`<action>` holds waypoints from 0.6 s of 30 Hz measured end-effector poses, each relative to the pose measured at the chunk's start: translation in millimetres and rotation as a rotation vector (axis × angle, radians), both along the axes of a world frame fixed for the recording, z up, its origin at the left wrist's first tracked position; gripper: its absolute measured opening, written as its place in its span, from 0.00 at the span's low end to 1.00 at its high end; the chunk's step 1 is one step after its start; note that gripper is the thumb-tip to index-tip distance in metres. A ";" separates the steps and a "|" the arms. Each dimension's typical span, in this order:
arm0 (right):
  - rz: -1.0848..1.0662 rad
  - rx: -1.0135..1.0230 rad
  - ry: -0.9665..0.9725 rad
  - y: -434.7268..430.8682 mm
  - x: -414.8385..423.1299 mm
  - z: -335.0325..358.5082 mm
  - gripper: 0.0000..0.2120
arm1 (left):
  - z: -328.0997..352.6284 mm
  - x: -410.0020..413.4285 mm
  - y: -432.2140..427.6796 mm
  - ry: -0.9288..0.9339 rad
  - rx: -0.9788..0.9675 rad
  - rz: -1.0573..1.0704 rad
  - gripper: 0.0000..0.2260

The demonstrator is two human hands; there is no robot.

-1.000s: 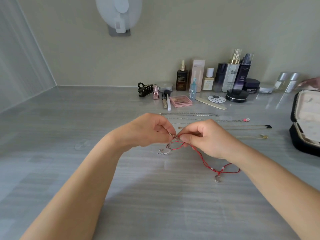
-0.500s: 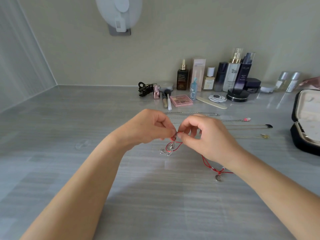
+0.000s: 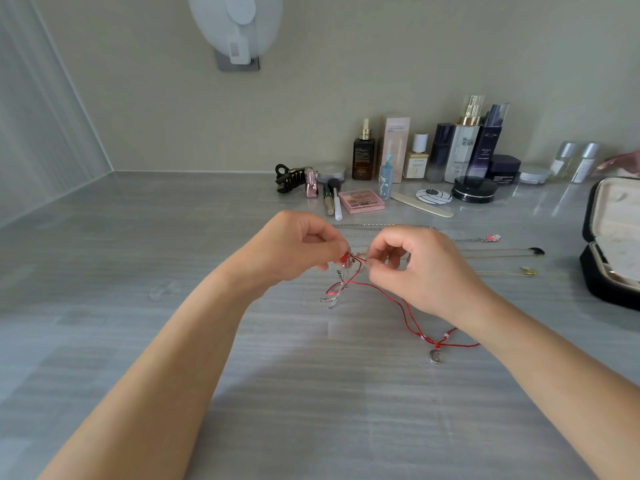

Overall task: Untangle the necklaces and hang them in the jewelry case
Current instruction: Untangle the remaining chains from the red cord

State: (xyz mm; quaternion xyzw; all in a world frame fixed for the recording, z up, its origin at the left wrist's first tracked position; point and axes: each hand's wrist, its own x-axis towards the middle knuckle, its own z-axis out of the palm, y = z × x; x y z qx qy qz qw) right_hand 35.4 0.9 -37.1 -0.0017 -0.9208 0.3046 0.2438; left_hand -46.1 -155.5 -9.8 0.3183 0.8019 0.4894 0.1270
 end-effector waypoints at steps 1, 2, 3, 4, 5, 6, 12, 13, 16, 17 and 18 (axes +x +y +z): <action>-0.013 -0.003 -0.008 0.5 -0.1 0.1 0.06 | 0.3 0.8 0.3 -0.010 0.004 -0.012 0.07; -0.029 -0.008 -0.010 1.0 -0.1 0.3 0.06 | 0.0 0.7 0.5 -0.012 0.000 -0.018 0.07; -0.043 -0.014 -0.003 1.6 -0.2 0.6 0.06 | 0.0 0.7 0.4 -0.011 -0.005 -0.015 0.07; -0.052 -0.024 0.005 2.2 -0.2 0.8 0.06 | -0.4 -0.1 0.3 -0.010 -0.008 -0.009 0.07; -0.054 -0.037 0.009 2.8 -0.2 1.4 0.06 | -0.4 -0.7 0.0 -0.010 -0.008 -0.003 0.07; -0.049 -0.051 0.006 3.0 -0.1 1.9 0.07 | -0.6 -1.5 -0.1 -0.010 -0.009 0.000 0.07; 0.035 -0.148 -0.017 1.0 -2.1 0.3 0.04 | -0.2 0.0 0.4 -0.021 0.003 -0.041 0.07; 0.047 -0.157 -0.012 0.3 -2.7 -0.4 0.03 | -0.3 0.1 0.2 -0.014 -0.001 -0.044 0.07; 0.081 -0.179 -0.017 -1.9 -4.3 -3.1 0.04 | -1.3 0.6 0.8 -0.004 -0.001 -0.064 0.06; 0.090 -0.193 -0.023 -2.5 -4.6 -3.5 0.05 | -1.6 0.9 1.4 -0.003 0.004 -0.067 0.06; 0.097 -0.212 -0.026 -3.0 -4.6 -3.5 0.06 | -1.9 1.3 2.3 0.002 0.008 -0.068 0.07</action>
